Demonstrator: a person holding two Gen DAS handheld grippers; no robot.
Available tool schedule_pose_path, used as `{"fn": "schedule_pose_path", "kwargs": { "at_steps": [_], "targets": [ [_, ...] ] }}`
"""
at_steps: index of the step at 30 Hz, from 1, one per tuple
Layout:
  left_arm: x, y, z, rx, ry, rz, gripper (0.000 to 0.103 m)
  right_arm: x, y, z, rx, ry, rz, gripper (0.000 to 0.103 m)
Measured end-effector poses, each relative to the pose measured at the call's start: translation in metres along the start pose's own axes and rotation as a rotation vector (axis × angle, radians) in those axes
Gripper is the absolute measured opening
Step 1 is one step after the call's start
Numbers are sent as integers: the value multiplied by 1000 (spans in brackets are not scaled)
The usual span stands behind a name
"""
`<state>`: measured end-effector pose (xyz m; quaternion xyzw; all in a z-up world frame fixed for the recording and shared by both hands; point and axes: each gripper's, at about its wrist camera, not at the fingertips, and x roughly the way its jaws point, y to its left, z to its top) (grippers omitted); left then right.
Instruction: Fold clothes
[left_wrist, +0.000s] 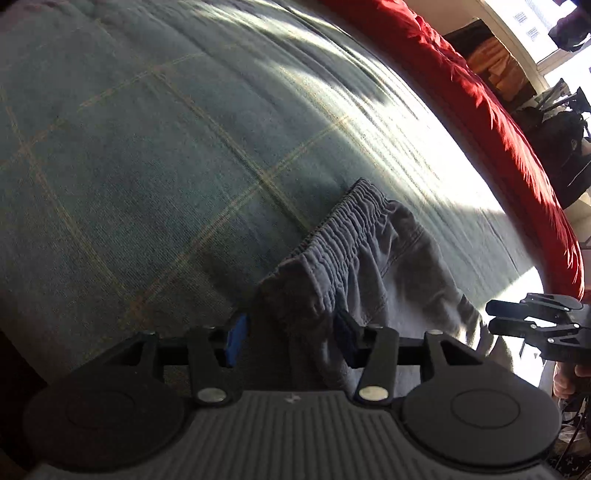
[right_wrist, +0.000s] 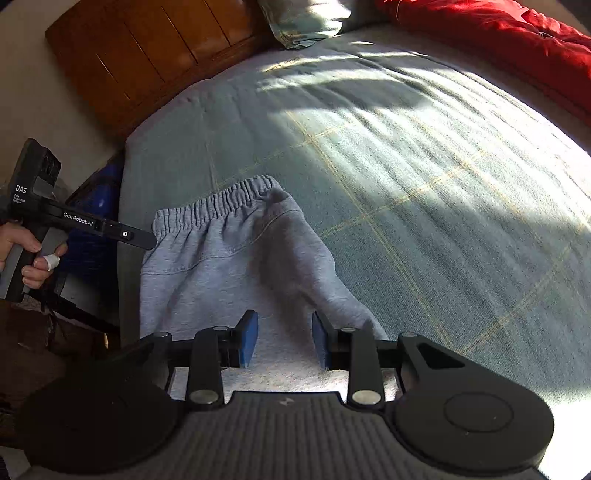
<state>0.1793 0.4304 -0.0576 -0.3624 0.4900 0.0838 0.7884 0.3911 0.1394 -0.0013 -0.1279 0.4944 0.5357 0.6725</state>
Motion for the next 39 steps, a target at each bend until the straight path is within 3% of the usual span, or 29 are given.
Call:
{"fn": "schedule_pose_path", "kwargs": {
  "at_steps": [4,9,15,20,21,23,25,29,30,34,39],
  "targets": [
    [17,22,-12,-120,-44,-100,51,13,14,16,-80,61,31,36],
    [31,43,-10,-196,-96,-258,58,28,24,32,-129,125,46,36],
    [64,48,18,-176,-51,-433,61,46,38,50,-147,145,76,36],
    [75,51,28,-174,-33,-506,56,58,49,57,-170,154,88,36],
    [72,51,27,-184,-38,-489,52,58,50,57,-171,155,87,36],
    [67,50,25,-203,-50,-455,29,58,50,56,-165,157,80,36],
    [52,42,22,-178,-95,-418,26,55,48,55,-159,158,68,36],
    [9,-6,10,135,-257,-303,27,48,45,51,-156,160,40,36],
    [10,-8,7,156,-253,-282,28,48,43,49,-151,161,34,36],
    [35,16,19,39,-96,-186,34,45,39,45,-124,154,16,36],
    [-3,-1,42,221,-185,-119,40,36,36,37,-107,135,17,42]
  ]
}}
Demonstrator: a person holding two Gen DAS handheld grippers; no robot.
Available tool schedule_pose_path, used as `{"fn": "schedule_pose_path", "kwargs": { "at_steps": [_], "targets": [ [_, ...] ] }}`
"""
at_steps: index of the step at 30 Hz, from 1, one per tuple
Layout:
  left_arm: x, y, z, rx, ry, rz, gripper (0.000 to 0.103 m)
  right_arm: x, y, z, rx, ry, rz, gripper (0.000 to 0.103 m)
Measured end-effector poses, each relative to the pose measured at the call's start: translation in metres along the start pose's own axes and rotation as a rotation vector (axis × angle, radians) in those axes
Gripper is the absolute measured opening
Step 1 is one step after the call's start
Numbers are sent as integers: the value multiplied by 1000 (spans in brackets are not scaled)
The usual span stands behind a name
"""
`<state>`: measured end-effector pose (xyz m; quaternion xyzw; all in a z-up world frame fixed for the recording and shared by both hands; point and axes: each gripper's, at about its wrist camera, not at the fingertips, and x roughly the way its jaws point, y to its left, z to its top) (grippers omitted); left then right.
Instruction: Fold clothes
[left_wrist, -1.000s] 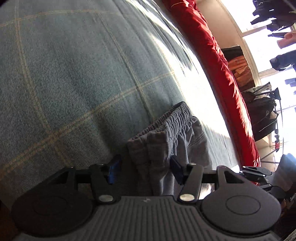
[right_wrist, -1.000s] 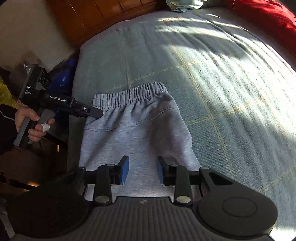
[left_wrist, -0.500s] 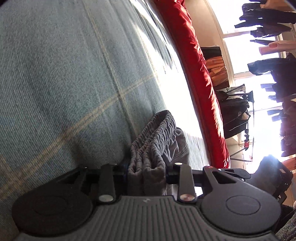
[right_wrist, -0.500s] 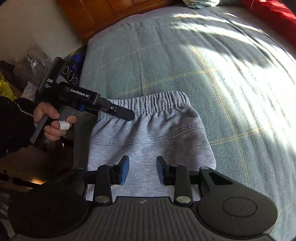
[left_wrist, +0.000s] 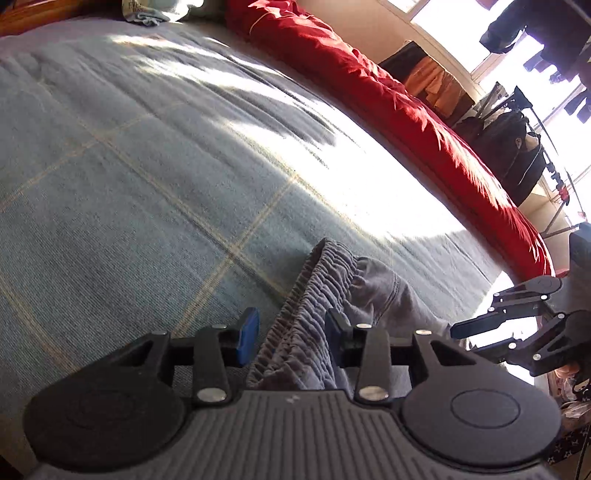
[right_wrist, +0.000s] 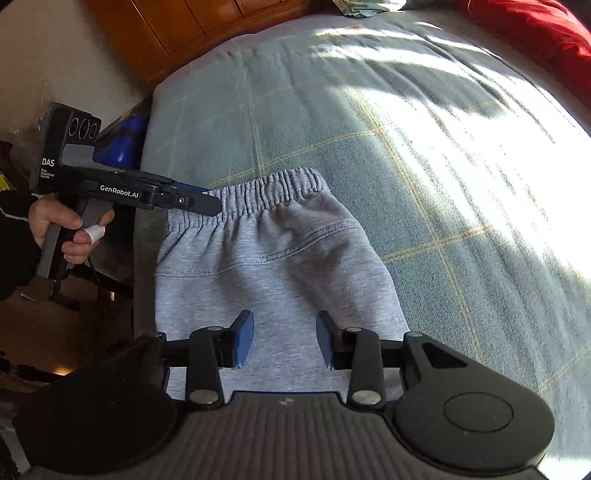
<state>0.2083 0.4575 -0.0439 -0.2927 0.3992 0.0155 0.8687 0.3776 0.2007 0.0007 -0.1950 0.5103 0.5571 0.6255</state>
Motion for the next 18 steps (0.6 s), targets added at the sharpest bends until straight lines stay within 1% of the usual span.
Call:
{"fn": "schedule_pose_path", "kwargs": {
  "at_steps": [2,3,5,8,10,12,18],
  "targets": [
    [-5,-1,14,18,-15,-16,44,-1,-2,-5,20,-7,-8,42],
    [0,-3,23,35,-10,-39,44,-1,-3,-8,34,-13,-8,42],
    [16,-10,35,83,17,-76,45,-2,-5,-11,62,-27,-3,42],
    [57,-19,47,181,57,-109,45,-5,-4,-13,75,-45,-3,42],
    [81,-13,49,177,118,-112,44,-6,-2,-14,72,-51,-6,42],
    [99,-11,47,188,165,-132,46,-9,-3,-16,69,-56,-18,42],
    [102,-23,30,276,159,-86,47,-14,-20,-34,157,-70,-60,42]
  ]
}}
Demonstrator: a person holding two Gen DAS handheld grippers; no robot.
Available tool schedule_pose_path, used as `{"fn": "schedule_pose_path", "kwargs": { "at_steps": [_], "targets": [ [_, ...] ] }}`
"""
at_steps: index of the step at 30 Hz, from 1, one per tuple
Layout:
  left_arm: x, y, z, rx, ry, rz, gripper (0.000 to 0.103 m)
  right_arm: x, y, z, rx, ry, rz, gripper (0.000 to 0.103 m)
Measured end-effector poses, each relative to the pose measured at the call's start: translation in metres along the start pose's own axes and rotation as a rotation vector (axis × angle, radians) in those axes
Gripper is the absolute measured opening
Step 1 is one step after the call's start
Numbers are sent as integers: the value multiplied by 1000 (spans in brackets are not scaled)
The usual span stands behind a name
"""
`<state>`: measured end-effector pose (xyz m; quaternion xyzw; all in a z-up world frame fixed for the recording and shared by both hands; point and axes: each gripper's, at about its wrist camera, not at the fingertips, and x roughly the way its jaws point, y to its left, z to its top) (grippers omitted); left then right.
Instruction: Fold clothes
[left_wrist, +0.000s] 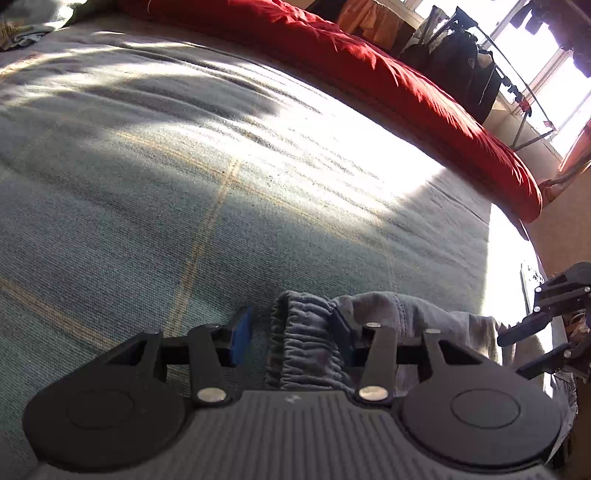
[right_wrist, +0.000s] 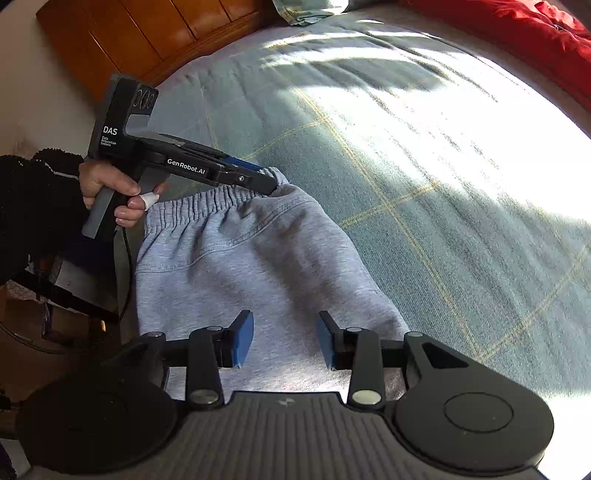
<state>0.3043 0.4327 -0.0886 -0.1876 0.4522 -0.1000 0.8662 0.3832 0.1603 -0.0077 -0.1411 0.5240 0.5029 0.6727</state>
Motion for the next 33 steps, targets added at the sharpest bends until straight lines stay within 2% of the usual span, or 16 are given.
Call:
{"fn": "schedule_pose_path", "kwargs": {
  "at_steps": [3,6,7,8,9,12,13,18,20,23,25,26,28,31,33],
  "targets": [
    [3,-18,1,69,62,38,48,-2,-2,-2,22,-20,-9,42],
    [6,-36,1,124,81,97,48,-2,-2,-1,15,-30,-14,42],
    [4,-38,2,107,76,110,45,-2,-1,-1,9,-31,-19,42],
    [1,-39,3,90,71,123,35,-2,-1,-1,4,-33,-24,42],
    [-2,-41,5,73,61,134,32,-3,-2,-1,3,-35,-27,42],
    [-26,-49,6,73,-44,191,14,-6,-3,-3,9,-46,-27,42],
    [-31,-49,5,68,-73,214,12,-6,-4,-4,11,-47,-28,42],
    [-16,-34,3,-3,-41,222,22,-2,-9,-8,42,-38,-42,42],
    [-21,-33,9,-6,-52,218,26,-5,-8,-10,48,-45,-36,42],
    [-40,-43,13,24,-101,272,29,-8,-7,-16,54,-45,-39,43],
    [-51,-61,10,82,-110,256,32,-9,-7,-21,72,-47,-46,43],
    [-56,-71,9,112,-112,244,37,-10,-8,-25,86,-52,-44,43],
    [-55,-94,-3,179,-80,199,43,-11,-9,-34,120,-68,-33,43],
    [-42,-118,-26,240,14,162,43,-11,-6,-49,157,-83,-40,49],
    [-28,-126,-43,224,97,174,43,-13,-3,-62,166,-91,-41,53]
  ]
}}
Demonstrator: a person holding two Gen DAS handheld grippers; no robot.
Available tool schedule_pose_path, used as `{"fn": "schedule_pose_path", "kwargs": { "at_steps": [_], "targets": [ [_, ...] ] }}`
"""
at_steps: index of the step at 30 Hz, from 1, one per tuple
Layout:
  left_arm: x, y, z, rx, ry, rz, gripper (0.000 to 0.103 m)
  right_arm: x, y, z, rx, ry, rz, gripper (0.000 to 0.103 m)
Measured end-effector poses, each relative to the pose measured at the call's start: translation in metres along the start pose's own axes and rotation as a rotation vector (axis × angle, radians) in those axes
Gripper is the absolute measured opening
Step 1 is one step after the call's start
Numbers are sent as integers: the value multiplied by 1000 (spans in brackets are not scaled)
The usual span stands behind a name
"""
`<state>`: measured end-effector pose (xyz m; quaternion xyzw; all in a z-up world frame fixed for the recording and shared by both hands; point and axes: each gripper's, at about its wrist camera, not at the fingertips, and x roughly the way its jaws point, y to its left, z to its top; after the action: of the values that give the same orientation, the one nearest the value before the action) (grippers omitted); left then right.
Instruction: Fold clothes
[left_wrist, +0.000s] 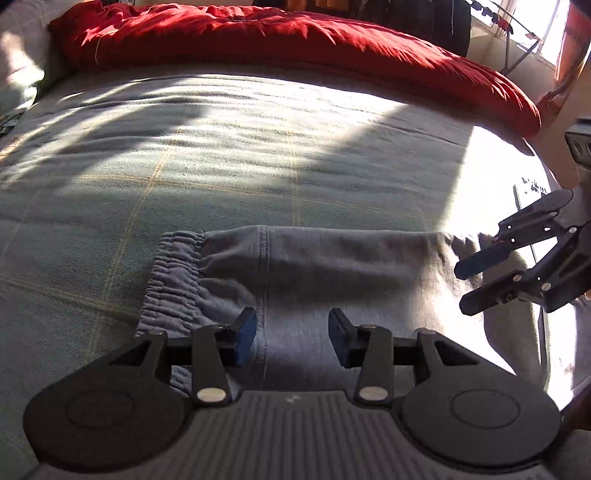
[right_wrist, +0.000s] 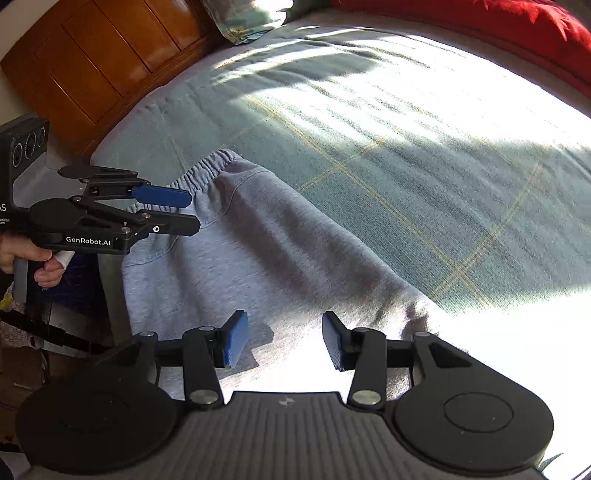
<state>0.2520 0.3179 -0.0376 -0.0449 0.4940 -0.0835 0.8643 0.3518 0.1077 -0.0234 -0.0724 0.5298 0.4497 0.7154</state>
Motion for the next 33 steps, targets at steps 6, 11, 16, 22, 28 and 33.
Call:
{"fn": "schedule_pose_path", "kwargs": {
  "at_steps": [6,11,16,22,28,33],
  "targets": [
    [9,-41,-10,7,112,116,42,-23,-3,-51,-13,13,14,56],
    [5,-111,11,148,49,77,43,-62,-14,-104,20,-1,21,62],
    [17,-187,14,266,34,-17,44,-101,-31,-159,41,10,-53,63],
    [21,-263,6,414,36,-116,44,-137,-69,-222,133,28,-202,64],
    [43,-315,11,511,87,-186,45,-155,-92,-269,183,49,-305,68],
    [60,-341,19,517,108,-213,45,-154,-102,-292,225,30,-290,73]
  ]
}}
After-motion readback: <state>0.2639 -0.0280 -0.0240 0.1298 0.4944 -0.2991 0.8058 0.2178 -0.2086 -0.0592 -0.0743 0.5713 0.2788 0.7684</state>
